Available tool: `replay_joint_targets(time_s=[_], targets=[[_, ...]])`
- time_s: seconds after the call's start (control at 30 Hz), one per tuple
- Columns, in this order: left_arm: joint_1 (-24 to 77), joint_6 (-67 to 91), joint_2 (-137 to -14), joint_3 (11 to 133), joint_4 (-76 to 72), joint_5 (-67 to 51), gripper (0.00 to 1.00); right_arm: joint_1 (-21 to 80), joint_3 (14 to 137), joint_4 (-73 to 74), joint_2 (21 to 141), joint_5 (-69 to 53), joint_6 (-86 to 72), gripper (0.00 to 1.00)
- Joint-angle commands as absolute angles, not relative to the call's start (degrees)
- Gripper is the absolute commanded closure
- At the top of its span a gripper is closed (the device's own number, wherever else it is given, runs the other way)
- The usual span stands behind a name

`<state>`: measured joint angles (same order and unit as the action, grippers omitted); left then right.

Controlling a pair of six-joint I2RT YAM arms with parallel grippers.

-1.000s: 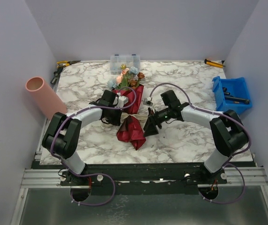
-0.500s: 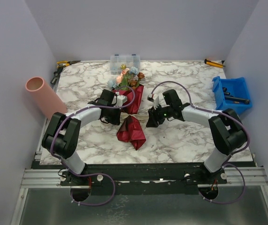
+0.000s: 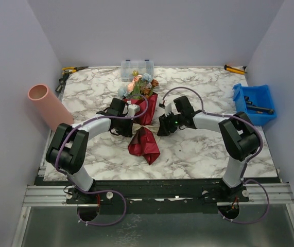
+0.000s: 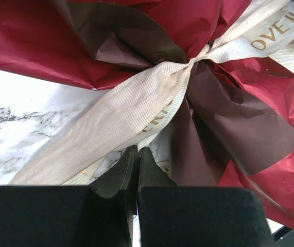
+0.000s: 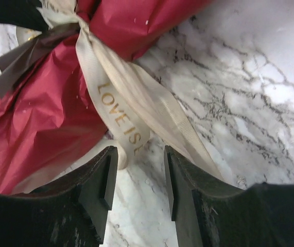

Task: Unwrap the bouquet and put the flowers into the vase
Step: Untie the ribbon from the wrapping paper.

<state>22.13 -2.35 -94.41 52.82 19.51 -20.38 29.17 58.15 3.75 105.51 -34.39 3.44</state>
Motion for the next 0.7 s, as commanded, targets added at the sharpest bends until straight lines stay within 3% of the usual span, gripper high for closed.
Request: replay_joint_targets(time_s=[0.0, 0.07, 0.17, 0.3, 0.67], targets=[[22.1, -2.4, -94.4, 54.3, 18.6, -21.5, 1.0, 30.0, 60.4, 2.0, 108.2, -32.4, 2.5, 0.5], [22.1, -2.5, -94.8, 54.7, 18.6, -20.8, 1.0, 30.0, 61.1, 2.4, 108.8, -32.3, 2.5, 0.54], [22.0, -2.3, -94.8, 55.3, 18.7, -20.0, 1.0, 29.9, 60.6, 2.5, 107.9, -32.4, 3.2, 0.68], [21.4, -2.2, -93.2, 55.5, 18.8, -19.8, 1.0, 29.9, 60.9, 4.4, 106.0, -31.4, 4.5, 0.99], [17.6, -4.2, -85.0, 54.9, 18.7, -14.0, 1.0, 28.3, 59.6, 7.8, 100.3, -31.4, 8.2, 1.0]])
